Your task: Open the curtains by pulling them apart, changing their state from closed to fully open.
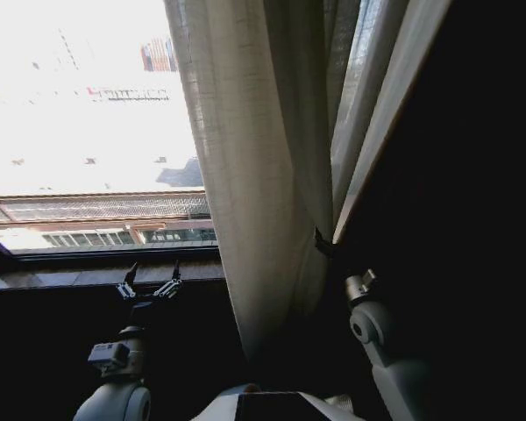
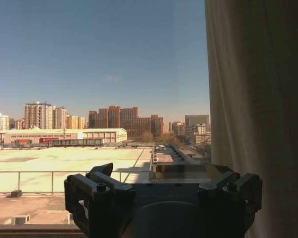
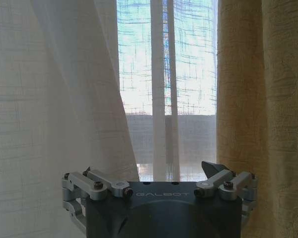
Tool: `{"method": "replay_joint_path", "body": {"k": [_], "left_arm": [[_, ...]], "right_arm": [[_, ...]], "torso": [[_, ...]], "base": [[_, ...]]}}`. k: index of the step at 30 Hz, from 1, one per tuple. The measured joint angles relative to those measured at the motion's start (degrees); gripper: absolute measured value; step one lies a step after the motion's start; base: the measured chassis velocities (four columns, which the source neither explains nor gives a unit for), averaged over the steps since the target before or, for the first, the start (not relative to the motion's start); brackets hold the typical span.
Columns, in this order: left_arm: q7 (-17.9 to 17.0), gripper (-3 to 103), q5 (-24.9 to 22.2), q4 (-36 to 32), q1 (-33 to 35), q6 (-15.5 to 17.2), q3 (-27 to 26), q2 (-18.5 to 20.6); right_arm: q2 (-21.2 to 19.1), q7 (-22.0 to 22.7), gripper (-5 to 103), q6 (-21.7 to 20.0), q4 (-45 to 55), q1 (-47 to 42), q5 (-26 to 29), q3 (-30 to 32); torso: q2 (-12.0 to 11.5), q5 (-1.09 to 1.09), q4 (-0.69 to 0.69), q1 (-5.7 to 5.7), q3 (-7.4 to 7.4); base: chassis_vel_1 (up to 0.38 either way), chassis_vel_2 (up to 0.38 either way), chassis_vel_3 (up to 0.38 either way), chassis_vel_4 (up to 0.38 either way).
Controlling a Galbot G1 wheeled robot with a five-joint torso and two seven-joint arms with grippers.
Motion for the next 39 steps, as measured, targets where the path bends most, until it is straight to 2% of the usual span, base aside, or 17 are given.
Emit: {"method": "replay_joint_path", "body": {"k": [9, 13, 26, 39], "left_arm": [[-0.03, 100, -0.03, 0.04, 0.00, -0.02, 0.07, -0.14], [-0.03, 100, -0.09, 0.29, -0.02, -0.19, 0.13, -0.19], [-0.03, 100, -0.08, 1.04, -0.19, -0.50, 0.38, -0.19], [-0.04, 100, -0.69, 1.19, -1.34, 0.52, -0.12, 0.00]], "right_arm": [[0.43, -0.01, 100, 0.03, 3.18, -6.94, -2.89, -2.14], [0.98, 0.00, 100, 1.53, 3.08, -8.94, -4.91, -2.17], [2.48, -0.82, 100, 3.77, 1.97, -8.87, -6.56, -1.98], [2.63, -0.79, 100, 3.68, 1.53, -8.40, -7.05, -2.26]], "torso": [[0.00, -0.01, 0.00, 0.00, 0.00], [0.00, -0.01, -0.01, 0.00, 0.00], [0.00, 0.00, 0.00, 0.00, 0.00], [0.00, 0.01, 0.00, 0.01, 0.00]], "base": [[0.000, 0.000, 0.000, 0.000], [0.000, 0.000, 0.000, 0.000], [0.000, 0.000, 0.000, 0.000], [0.049, 0.049, -0.048, -0.059]]}}
